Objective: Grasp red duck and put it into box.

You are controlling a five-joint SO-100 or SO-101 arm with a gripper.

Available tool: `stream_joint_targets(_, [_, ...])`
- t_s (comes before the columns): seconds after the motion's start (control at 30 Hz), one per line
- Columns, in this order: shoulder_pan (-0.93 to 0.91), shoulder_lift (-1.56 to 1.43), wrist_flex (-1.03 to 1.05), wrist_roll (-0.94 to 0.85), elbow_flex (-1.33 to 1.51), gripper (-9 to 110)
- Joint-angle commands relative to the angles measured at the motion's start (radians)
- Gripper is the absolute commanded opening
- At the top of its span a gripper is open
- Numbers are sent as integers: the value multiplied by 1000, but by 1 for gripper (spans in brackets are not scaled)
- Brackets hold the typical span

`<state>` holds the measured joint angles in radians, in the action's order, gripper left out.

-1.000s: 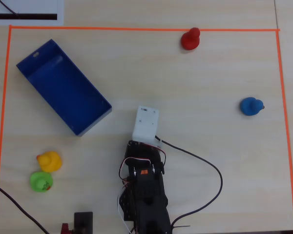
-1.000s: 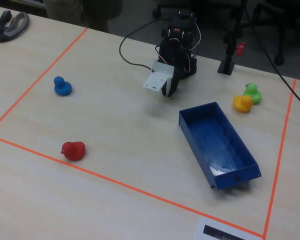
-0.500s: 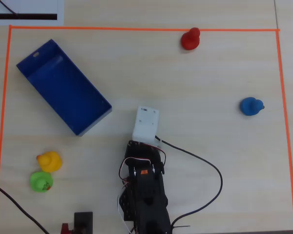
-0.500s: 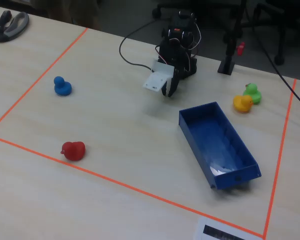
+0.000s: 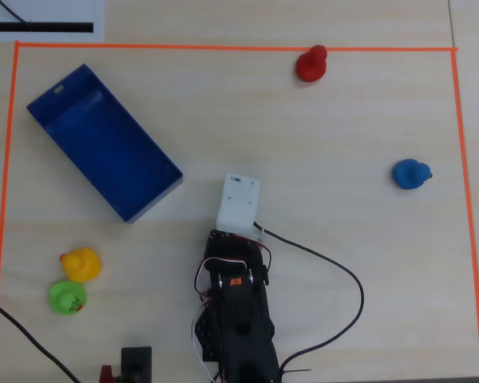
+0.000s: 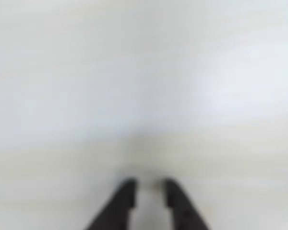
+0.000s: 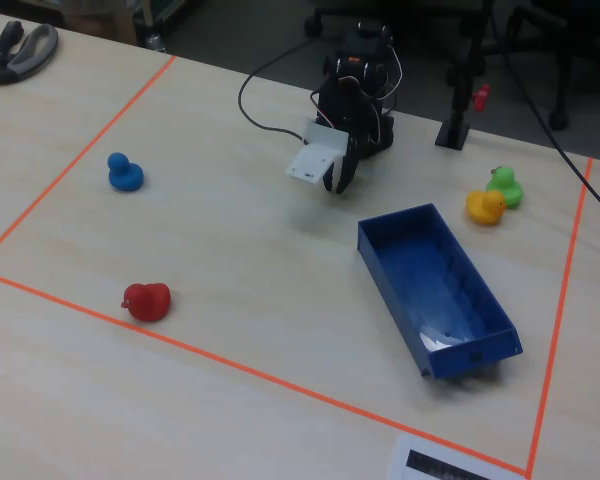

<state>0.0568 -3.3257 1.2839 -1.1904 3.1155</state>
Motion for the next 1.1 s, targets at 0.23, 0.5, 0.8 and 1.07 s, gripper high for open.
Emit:
stream_joint_targets(0.23, [-6,14,17,8,-5,4])
stream_joint_targets(0.5, [34,14,17,3,-5,4])
stream_joint_targets(0.8, [37,14,18,0,-5,4])
stream_joint_targets(1.07, [37,14,18,-6,-5,2])
